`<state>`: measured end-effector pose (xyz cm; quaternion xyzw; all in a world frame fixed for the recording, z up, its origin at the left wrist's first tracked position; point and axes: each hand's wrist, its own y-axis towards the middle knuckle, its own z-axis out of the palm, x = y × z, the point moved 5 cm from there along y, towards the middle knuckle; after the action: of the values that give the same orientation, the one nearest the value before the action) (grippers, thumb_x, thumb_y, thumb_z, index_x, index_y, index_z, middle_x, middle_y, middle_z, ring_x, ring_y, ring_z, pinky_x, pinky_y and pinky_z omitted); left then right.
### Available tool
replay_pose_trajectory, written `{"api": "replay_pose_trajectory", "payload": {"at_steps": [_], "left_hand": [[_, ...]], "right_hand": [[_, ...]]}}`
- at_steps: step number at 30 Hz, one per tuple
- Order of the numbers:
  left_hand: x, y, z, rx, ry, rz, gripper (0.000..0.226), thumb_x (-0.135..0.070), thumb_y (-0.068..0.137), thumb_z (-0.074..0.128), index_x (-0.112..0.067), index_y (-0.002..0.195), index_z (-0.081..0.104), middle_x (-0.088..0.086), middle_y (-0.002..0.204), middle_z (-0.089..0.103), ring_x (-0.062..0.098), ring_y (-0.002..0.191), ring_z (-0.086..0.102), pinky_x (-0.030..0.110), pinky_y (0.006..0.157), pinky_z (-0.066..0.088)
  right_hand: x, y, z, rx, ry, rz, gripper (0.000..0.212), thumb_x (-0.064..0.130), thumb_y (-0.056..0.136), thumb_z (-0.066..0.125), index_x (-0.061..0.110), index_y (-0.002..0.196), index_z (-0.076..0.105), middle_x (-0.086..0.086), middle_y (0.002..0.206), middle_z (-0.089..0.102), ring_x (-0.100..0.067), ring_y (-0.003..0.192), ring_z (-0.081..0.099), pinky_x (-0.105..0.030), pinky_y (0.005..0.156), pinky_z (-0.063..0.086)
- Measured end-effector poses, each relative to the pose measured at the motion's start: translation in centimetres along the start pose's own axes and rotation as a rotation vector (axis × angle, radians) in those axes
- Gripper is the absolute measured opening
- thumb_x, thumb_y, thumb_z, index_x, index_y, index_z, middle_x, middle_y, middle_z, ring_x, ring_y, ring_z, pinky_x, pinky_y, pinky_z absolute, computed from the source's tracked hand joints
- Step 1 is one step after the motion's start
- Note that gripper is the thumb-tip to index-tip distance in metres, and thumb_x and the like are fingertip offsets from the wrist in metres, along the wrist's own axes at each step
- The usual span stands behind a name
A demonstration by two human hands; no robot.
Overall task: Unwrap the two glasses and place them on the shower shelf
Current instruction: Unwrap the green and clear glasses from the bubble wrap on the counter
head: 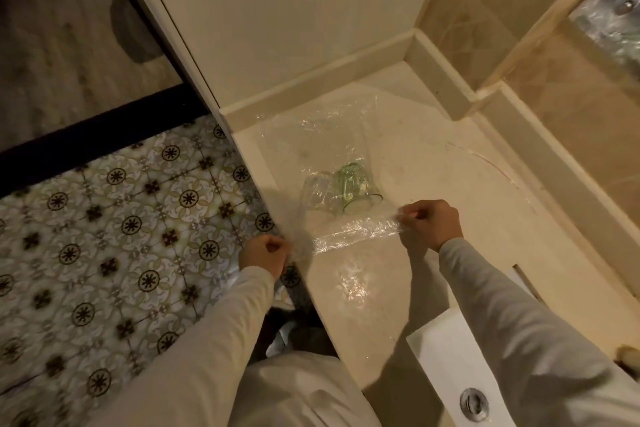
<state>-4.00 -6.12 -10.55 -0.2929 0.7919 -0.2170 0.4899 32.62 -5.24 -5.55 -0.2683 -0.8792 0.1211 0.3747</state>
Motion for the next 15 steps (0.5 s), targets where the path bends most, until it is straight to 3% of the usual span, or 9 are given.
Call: {"api": "replay_pose_trajectory", "payload": {"at_steps": [3,6,12,15], "left_hand": [[-1.7,-1.3,-0.3,-0.017,0.074,0.110,0.016,-0.020,0.078,0.081,-0.023,0.068,0.069,0.006,0.072,0.074,0.030,0.074,0.071,0.046,0.080,0.060],[-2.3,-2.0,-0.6,-0.020,0.109,0.174,0.008,-0.020,0.081,0.078,-0.016,0.076,0.073,0.004,0.073,0.073,0.025,0.074,0.069,0.042,0.080,0.059],[-2.1,-2.7,-1.6,0.009,0.031,0.247,0.013,-0.017,0.081,0.079,-0.023,0.073,0.071,0.001,0.075,0.072,0.025,0.074,0.068,0.043,0.075,0.060],[-2.0,-2.9,-2.0,0.031,-0.036,0.241,0.019,-0.012,0.082,0.078,-0.026,0.071,0.072,0.007,0.077,0.070,0.030,0.073,0.065,0.046,0.073,0.059]], "right_hand": [[0.1,-0.2,-0.3,-0.011,0.070,-0.029,0.009,0.013,0.083,0.078,0.015,0.091,0.083,-0.003,0.082,0.076,-0.017,0.082,0.068,-0.017,0.084,0.048],[-0.2,-0.3,-0.7,-0.018,0.193,-0.059,0.007,0.014,0.081,0.083,0.015,0.088,0.083,0.001,0.079,0.076,-0.013,0.077,0.068,-0.005,0.076,0.049],[-0.4,-1.0,-1.2,0.019,0.348,-0.133,0.019,0.008,0.081,0.082,0.027,0.079,0.079,0.010,0.082,0.077,0.003,0.072,0.068,-0.011,0.078,0.053],[-0.7,-1.6,-1.3,0.017,0.433,-0.122,0.012,0.006,0.082,0.081,0.019,0.083,0.080,0.000,0.087,0.078,-0.008,0.078,0.071,-0.014,0.080,0.054]]}}
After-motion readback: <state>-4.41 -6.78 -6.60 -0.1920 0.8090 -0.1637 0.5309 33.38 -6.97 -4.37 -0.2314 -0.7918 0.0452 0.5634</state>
